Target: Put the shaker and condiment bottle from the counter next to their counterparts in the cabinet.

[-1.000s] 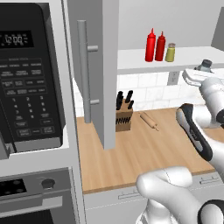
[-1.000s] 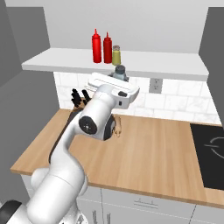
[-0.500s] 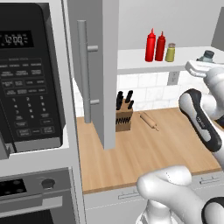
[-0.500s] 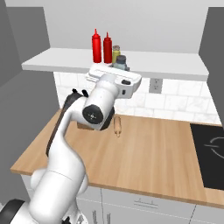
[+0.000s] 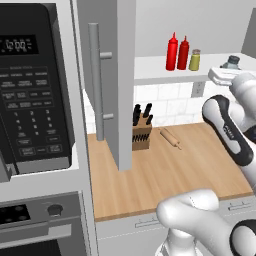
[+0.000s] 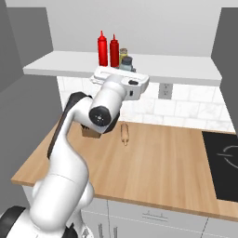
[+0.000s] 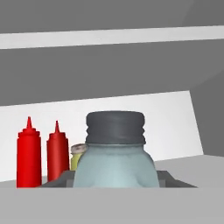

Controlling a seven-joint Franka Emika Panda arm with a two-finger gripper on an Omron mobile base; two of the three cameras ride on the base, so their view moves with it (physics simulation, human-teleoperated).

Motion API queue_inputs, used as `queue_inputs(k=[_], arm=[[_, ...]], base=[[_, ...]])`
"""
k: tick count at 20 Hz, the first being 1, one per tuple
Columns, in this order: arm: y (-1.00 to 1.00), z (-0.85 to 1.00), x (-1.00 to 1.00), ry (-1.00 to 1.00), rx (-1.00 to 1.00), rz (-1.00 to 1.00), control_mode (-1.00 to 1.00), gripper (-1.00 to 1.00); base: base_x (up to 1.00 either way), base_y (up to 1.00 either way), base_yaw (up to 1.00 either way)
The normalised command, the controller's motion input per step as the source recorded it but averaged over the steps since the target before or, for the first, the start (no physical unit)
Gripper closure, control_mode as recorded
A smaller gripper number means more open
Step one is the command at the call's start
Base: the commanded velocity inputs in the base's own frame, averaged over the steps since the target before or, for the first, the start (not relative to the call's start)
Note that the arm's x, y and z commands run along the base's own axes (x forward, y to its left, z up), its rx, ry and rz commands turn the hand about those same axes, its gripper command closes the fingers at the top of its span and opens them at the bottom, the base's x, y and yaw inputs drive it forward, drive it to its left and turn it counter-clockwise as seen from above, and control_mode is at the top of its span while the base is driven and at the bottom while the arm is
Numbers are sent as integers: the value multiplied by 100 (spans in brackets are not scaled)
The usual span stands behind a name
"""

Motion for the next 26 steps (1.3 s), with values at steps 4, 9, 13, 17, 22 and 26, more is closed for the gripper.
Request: queue_inputs(k=[4, 9, 13, 17, 22, 26], arm=[[0, 10, 32, 5, -1, 0, -100, 100], [0, 35, 42, 13, 0, 2, -100, 100], [0, 14, 41, 16, -1, 4, -100, 100], [-4, -9, 33, 10, -3, 6, -100, 100], [-24, -15, 27, 2, -1, 8, -100, 100], [-31, -28, 12, 0, 0, 10, -100, 100]], base=[[0, 0, 0], [0, 0, 0], [0, 0, 0], [0, 0, 0], [0, 0, 0], [0, 0, 0]])
